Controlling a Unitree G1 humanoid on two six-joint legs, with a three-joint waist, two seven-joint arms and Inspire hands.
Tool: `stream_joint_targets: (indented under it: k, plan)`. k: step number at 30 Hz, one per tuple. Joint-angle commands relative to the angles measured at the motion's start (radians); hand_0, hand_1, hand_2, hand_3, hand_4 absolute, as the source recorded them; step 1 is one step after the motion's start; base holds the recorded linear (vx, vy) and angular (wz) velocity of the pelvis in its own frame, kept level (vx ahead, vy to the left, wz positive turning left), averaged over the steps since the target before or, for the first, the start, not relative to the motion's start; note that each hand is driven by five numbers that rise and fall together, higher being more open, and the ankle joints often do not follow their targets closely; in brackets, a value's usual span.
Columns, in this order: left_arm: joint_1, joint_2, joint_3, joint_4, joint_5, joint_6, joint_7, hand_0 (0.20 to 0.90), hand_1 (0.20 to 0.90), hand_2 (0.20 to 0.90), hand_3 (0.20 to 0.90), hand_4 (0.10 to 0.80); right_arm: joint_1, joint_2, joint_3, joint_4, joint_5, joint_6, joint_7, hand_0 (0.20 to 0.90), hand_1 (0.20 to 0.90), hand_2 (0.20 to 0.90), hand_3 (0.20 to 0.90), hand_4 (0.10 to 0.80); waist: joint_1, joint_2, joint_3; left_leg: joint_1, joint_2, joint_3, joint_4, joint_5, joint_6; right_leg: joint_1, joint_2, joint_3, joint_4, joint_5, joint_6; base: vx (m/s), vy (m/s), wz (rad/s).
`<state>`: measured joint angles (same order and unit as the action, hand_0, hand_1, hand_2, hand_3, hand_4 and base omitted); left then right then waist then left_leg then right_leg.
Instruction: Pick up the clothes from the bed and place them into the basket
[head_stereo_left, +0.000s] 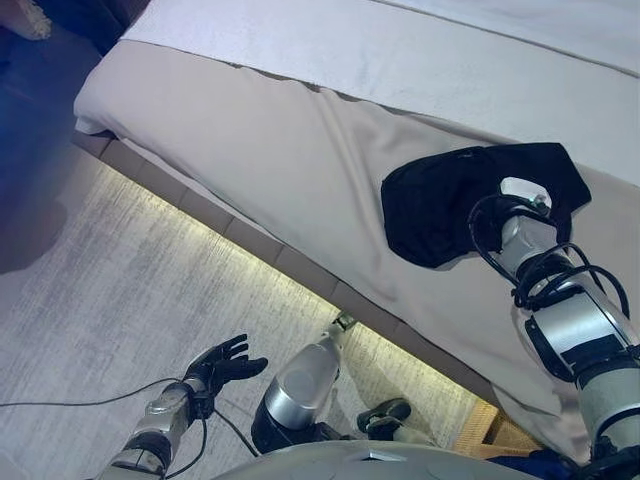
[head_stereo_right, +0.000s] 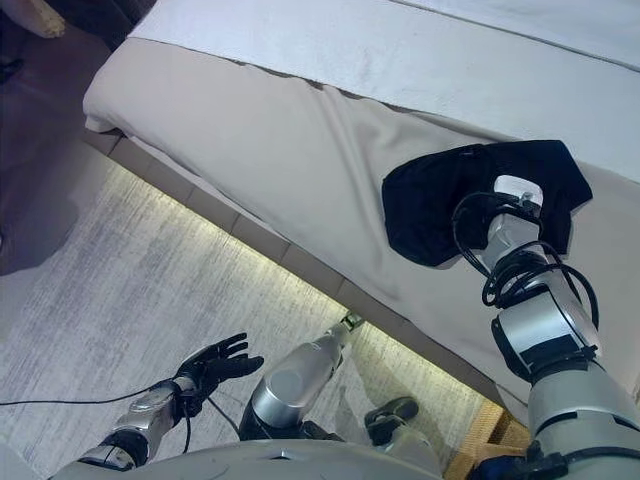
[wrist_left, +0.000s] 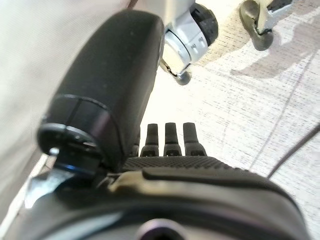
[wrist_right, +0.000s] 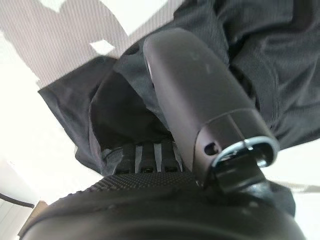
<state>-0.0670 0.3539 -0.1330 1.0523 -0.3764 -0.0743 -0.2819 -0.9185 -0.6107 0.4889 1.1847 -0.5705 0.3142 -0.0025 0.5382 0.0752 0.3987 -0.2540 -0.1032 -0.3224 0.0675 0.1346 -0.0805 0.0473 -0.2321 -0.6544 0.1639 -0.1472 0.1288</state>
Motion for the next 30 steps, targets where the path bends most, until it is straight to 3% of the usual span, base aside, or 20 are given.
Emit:
stream_joint_targets:
  k: [1, 2, 3, 4, 7, 8, 9, 11, 19, 24, 28, 30]
  plan:
    - [0.062, 0.052, -0.034, -0.001, -0.026, -0.024, -0.018, 0.900, 0.900, 0.900, 0.900, 0.800, -0.085, -0.047, 0.093, -0.036, 0.085, -0.006, 0.021, 0.900, 0.900, 0.900, 0.900, 0.800, 0.020, 0.015, -0.013, -0.023, 0.017, 0.008, -0.024, -0.048, 0.059, -0.059, 0.013, 0.010, 0.181, -0.089, -0.105, -0.007, -0.015, 0.08]
    - [0.060, 0.054, -0.034, -0.005, -0.027, -0.018, -0.020, 0.900, 0.900, 0.900, 0.900, 0.800, -0.092, -0.043, 0.083, -0.037, 0.131, -0.023, 0.034, 0.900, 0.900, 0.900, 0.900, 0.800, 0.022, 0.014, -0.009, -0.030, 0.018, 0.008, -0.021, -0.045, 0.057, -0.064, 0.016, 0.012, 0.179, -0.088, -0.104, -0.006, -0.025, 0.07]
    - [0.058, 0.059, -0.030, -0.015, -0.024, -0.006, -0.021, 0.900, 0.900, 0.900, 0.900, 0.800, -0.099, -0.032, 0.068, -0.050, 0.226, -0.049, 0.029, 0.467, 0.467, 0.467, 0.395, 0.295, 0.023, 0.009, -0.003, -0.037, 0.022, 0.010, -0.019, -0.043, 0.055, -0.066, 0.023, 0.015, 0.174, -0.085, -0.101, -0.009, -0.039, 0.05]
    - [0.058, 0.062, -0.027, -0.021, -0.024, -0.002, -0.021, 0.900, 0.900, 0.900, 0.900, 0.800, -0.104, -0.029, 0.057, -0.069, 0.299, -0.071, 0.008, 0.300, 0.300, 0.300, 0.200, 0.100, 0.022, 0.005, 0.002, -0.039, 0.023, 0.010, -0.016, -0.043, 0.054, -0.066, 0.028, 0.018, 0.171, -0.083, -0.101, -0.014, -0.053, 0.02]
    - [0.068, 0.059, -0.018, -0.030, -0.027, -0.003, -0.011, 0.900, 0.900, 0.900, 0.900, 0.800, -0.101, -0.013, -0.031, -0.228, 0.616, -0.104, -0.070, 0.300, 0.300, 0.300, 0.200, 0.100, 0.010, -0.011, 0.018, -0.035, 0.034, 0.017, -0.010, -0.048, 0.049, -0.060, 0.044, 0.033, 0.157, -0.077, -0.100, -0.010, -0.061, -0.07]
    - [0.079, 0.052, -0.014, -0.016, -0.024, -0.021, -0.008, 0.900, 0.900, 0.900, 0.900, 0.800, -0.090, 0.011, -0.101, -0.317, 0.754, -0.152, -0.138, 0.300, 0.300, 0.300, 0.200, 0.100, -0.001, -0.018, 0.018, -0.026, 0.042, 0.022, -0.010, -0.052, 0.047, -0.052, 0.053, 0.041, 0.151, -0.077, -0.102, 0.009, -0.036, -0.14]
    - [0.081, 0.051, -0.013, -0.013, -0.025, -0.025, -0.007, 0.900, 0.900, 0.900, 0.900, 0.800, -0.087, 0.015, -0.110, -0.331, 0.762, -0.145, -0.140, 0.300, 0.300, 0.300, 0.200, 0.100, -0.002, -0.020, 0.018, -0.024, 0.042, 0.023, -0.011, -0.053, 0.046, -0.050, 0.055, 0.043, 0.149, -0.078, -0.102, 0.009, -0.020, -0.12]
    - [0.096, 0.037, -0.011, 0.007, -0.027, -0.049, -0.003, 0.900, 0.900, 0.900, 0.900, 0.800, -0.080, 0.045, -0.187, -0.409, 0.882, -0.215, -0.194, 0.300, 0.300, 0.300, 0.200, 0.100, -0.015, -0.028, 0.008, -0.008, 0.048, 0.027, -0.016, -0.059, 0.043, -0.032, 0.064, 0.055, 0.131, -0.078, -0.103, -0.003, -0.004, -0.13]
    - [0.138, 0.005, -0.019, 0.066, -0.029, -0.081, 0.031, 0.900, 0.900, 0.900, 0.900, 0.800, -0.040, 0.055, -0.335, -0.678, 0.865, -0.368, -0.371, 0.300, 0.300, 0.300, 0.200, 0.100, -0.081, -0.063, -0.098, 0.089, 0.056, 0.073, -0.063, -0.074, 0.043, 0.061, 0.099, 0.128, 0.011, -0.053, -0.086, 0.013, -0.002, -0.16]
    - [0.169, -0.018, -0.002, 0.102, 0.026, -0.083, 0.068, 0.900, 0.900, 0.900, 0.900, 0.800, 0.017, 0.010, -0.385, -0.820, 0.869, -0.383, -0.455, 0.300, 0.300, 0.300, 0.200, 0.100, -0.143, -0.095, -0.186, 0.166, 0.059, 0.125, -0.095, -0.096, 0.051, 0.101, 0.121, 0.191, -0.058, -0.029, -0.074, 0.026, -0.022, -0.36]
    - [0.175, -0.030, 0.010, 0.127, 0.055, -0.065, 0.094, 0.900, 0.900, 0.900, 0.900, 0.800, 0.055, -0.039, -0.425, -0.912, 0.853, -0.386, -0.516, 0.300, 0.300, 0.300, 0.200, 0.100, -0.200, -0.100, -0.245, 0.217, 0.064, 0.188, -0.119, -0.093, 0.065, 0.106, 0.130, 0.222, -0.099, 0.017, -0.069, -0.051, 0.015, -0.46]
    - [0.165, -0.033, 0.026, 0.140, 0.077, -0.045, 0.109, 0.900, 0.900, 0.900, 0.900, 0.800, 0.074, -0.095, -0.452, -0.980, 0.804, -0.387, -0.575, 0.300, 0.300, 0.300, 0.200, 0.100, -0.255, -0.109, -0.277, 0.254, 0.072, 0.242, -0.140, -0.110, 0.066, 0.103, 0.138, 0.264, -0.128, 0.037, -0.062, -0.082, -0.067, -0.46]
